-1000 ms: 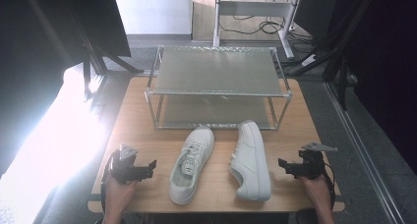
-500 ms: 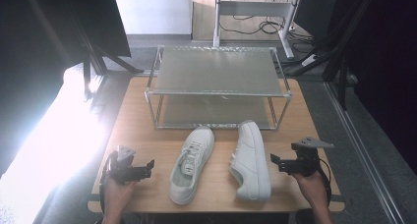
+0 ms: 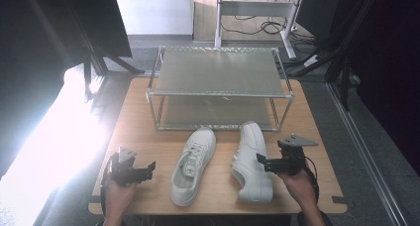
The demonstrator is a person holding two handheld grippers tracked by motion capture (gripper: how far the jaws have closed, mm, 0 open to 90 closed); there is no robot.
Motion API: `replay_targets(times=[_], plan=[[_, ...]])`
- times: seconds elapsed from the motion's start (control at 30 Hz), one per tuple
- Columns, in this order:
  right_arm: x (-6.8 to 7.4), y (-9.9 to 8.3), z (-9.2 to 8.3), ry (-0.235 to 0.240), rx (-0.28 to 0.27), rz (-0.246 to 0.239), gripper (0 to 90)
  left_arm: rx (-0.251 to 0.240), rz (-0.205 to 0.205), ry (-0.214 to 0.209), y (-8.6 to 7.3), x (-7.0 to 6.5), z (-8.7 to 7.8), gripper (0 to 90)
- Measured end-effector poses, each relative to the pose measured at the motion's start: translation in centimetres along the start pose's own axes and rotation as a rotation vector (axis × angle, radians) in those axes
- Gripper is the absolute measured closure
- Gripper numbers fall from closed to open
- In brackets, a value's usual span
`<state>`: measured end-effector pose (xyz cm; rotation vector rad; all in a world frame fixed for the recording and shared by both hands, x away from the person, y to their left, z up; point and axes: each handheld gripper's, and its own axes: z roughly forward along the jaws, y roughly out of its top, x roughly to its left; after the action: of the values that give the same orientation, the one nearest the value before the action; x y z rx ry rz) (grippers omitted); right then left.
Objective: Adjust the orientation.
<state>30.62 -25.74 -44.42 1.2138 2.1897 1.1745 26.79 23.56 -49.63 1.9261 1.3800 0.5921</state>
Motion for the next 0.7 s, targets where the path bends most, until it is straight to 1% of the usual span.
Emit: replay_targets(times=[0.03, 0.13, 0.23, 0.3, 0.33, 0.37, 0.43, 0.53, 0.63, 0.7], plan=[[0.1, 0.0, 0.2, -0.005, 0.007, -0.009, 2.1, 0.002, 0.0, 0.0, 0.0, 0.0, 0.0, 0.0], [0.2, -0.1, 0.4, -0.007, 0.004, -0.012, 1.5, 0.002, 0.001, 0.002, 0.0, 0.0, 0.0, 0.0], [-0.1, -0.3, 0.0, -0.02, 0.002, -0.032, 2.3, 0.006, 0.001, 0.002, 0.0, 0.0, 0.0, 0.0], [-0.2, -0.3, -0.1, -0.019, -0.002, -0.025, 2.4, 0.008, 0.001, 0.003, 0.0, -0.1, 0.0, 0.0], [-0.4, -0.5, -0.2, -0.018, -0.007, -0.02, 2.4, 0.008, 0.001, 0.004, 0.0, -0.1, 0.0, 0.0], [-0.9, -0.7, -0.5, -0.015, -0.009, -0.001, 2.3, 0.008, 0.0, 0.004, -0.1, -0.1, 0.0, 0.0], [-1.1, -0.7, -0.6, -0.015, -0.011, 0.005, 2.3, 0.009, -0.001, 0.005, -0.1, -0.1, 0.0, 0.0], [-1.9, -1.0, -1.2, -0.026, -0.016, 0.023, 2.3, 0.013, -0.003, 0.005, -0.1, -0.1, 0.0, 0.0], [-2.2, -1.1, -1.4, -0.031, -0.019, 0.032, 2.4, 0.012, -0.002, 0.004, -0.1, -0.1, 0.0, 0.0], [-2.5, -1.2, -1.7, -0.043, -0.017, 0.041, 2.4, 0.011, -0.002, 0.006, -0.1, -0.1, 0.0, 0.0]])
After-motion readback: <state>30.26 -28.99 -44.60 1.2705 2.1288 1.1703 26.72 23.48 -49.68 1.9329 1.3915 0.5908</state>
